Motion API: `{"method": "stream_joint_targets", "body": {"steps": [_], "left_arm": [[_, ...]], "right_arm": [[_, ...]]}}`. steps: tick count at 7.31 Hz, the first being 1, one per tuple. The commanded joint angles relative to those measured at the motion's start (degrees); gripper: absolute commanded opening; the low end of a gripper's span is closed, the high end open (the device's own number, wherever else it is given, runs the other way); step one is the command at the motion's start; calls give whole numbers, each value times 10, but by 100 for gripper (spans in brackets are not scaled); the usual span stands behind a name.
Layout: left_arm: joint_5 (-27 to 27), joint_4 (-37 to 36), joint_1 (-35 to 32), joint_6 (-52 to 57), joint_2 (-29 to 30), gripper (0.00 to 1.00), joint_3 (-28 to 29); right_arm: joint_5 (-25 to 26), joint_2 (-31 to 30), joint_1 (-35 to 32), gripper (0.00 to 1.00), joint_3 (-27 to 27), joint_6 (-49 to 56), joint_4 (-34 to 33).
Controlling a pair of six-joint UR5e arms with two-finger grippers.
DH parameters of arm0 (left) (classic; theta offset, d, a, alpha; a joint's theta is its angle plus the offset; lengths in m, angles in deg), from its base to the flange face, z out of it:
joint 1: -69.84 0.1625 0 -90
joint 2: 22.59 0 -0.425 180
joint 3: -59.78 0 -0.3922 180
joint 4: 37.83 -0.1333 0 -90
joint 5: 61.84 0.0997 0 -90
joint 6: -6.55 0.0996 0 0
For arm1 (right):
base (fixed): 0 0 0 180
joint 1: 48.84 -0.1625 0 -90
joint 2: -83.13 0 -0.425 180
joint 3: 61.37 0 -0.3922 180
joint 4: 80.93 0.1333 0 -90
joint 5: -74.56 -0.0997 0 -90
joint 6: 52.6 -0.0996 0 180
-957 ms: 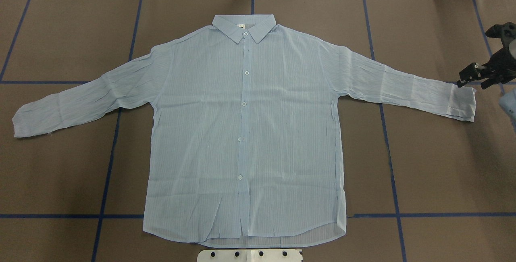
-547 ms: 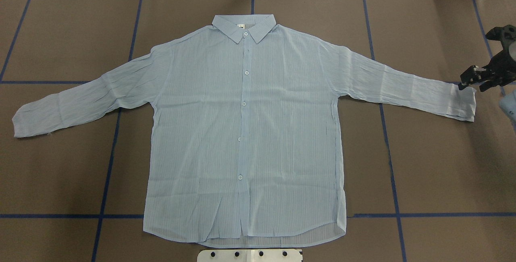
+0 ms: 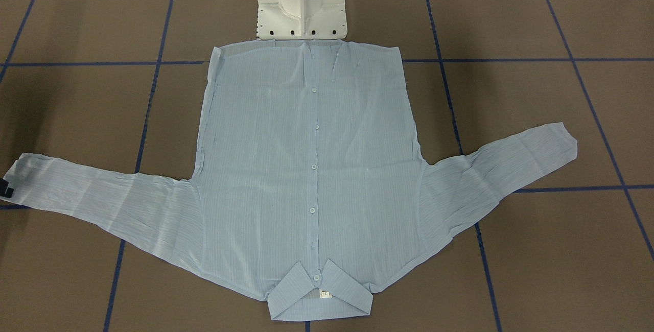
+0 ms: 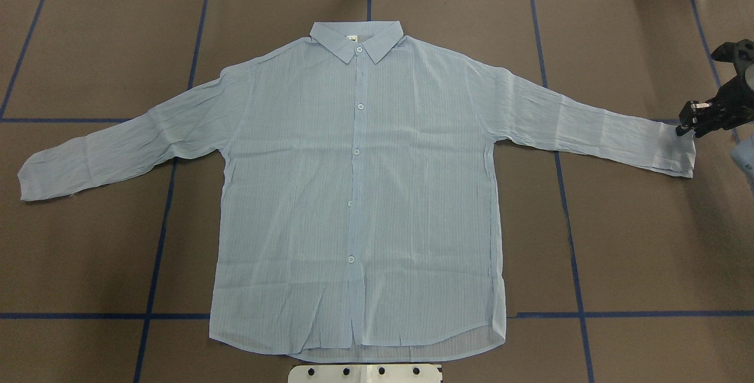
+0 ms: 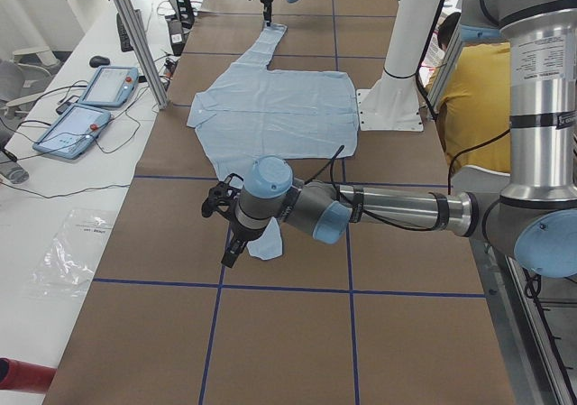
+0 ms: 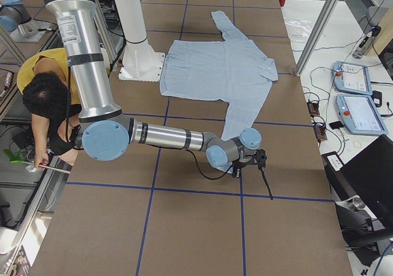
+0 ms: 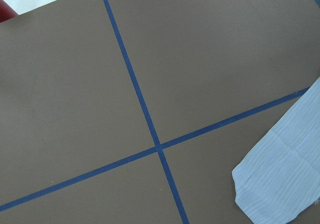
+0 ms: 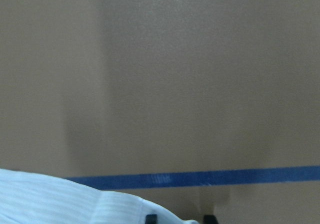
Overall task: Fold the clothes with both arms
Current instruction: 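Grasp the sleeve cuff nearest the right gripper and carry it across the shirt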
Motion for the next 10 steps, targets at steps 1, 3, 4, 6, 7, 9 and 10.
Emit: {"method": "stream_joint_targets", "body": {"steps": [1,3,4,6,7,9,10], "left_arm": [[0,0,0,0,0,100,-2],[0,0,0,0,0,100,-7],[0,0,0,0,0,100,-13],[0,0,0,1,0,100,-14],[0,0,0,1,0,100,-15],[0,-1,0,1,-2,100,-21],[-1,-1,0,1,-4,100,-25]], "right_arm": [[-3,0,-1,0,-10,-2,1],[-49,0,-2,0,-65,-14,-4],[-51,7,-1,0,-96,-76,-5],[-49,30,49,0,-138,-166,-4],[-42,77,104,0,-134,-265,-3],[46,192,198,0,-128,-456,-5],[96,252,217,0,-100,-517,-4]]}}
